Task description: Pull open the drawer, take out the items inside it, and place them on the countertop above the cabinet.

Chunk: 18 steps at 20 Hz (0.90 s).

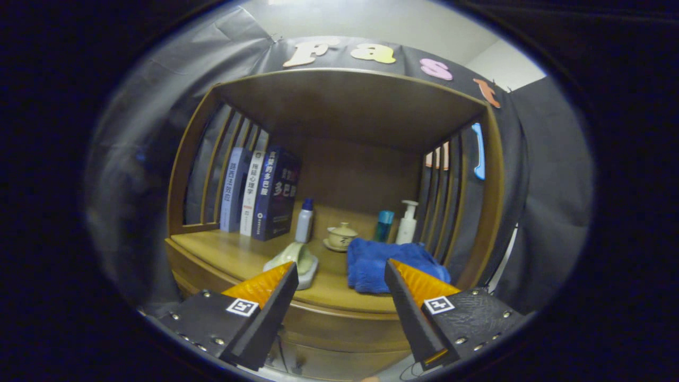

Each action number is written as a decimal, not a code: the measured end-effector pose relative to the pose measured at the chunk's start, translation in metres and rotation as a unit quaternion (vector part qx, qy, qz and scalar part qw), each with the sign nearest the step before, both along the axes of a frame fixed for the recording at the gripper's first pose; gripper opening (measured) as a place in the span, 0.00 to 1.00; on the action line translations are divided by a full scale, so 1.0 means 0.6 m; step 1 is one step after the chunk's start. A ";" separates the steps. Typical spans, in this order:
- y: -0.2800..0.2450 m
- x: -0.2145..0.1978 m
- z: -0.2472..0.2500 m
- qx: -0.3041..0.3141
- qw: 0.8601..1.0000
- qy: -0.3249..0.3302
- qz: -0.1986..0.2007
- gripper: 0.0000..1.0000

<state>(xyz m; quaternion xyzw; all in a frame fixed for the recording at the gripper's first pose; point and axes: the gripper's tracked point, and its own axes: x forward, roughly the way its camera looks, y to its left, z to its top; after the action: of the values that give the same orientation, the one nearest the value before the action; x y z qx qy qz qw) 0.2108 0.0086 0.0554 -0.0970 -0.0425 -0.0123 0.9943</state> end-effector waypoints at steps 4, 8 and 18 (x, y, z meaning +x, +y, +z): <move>-0.066 -0.022 0.016 0.009 1.000 -0.009 -0.007 0.98; -0.120 -0.046 0.026 0.023 1.000 -0.018 -0.001 0.98; -0.276 -0.140 0.029 0.063 0.997 -0.052 -0.012 0.98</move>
<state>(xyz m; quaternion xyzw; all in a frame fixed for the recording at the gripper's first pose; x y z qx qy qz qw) 0.1266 -0.1570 0.0728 -0.0336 -0.0917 -0.0321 0.9947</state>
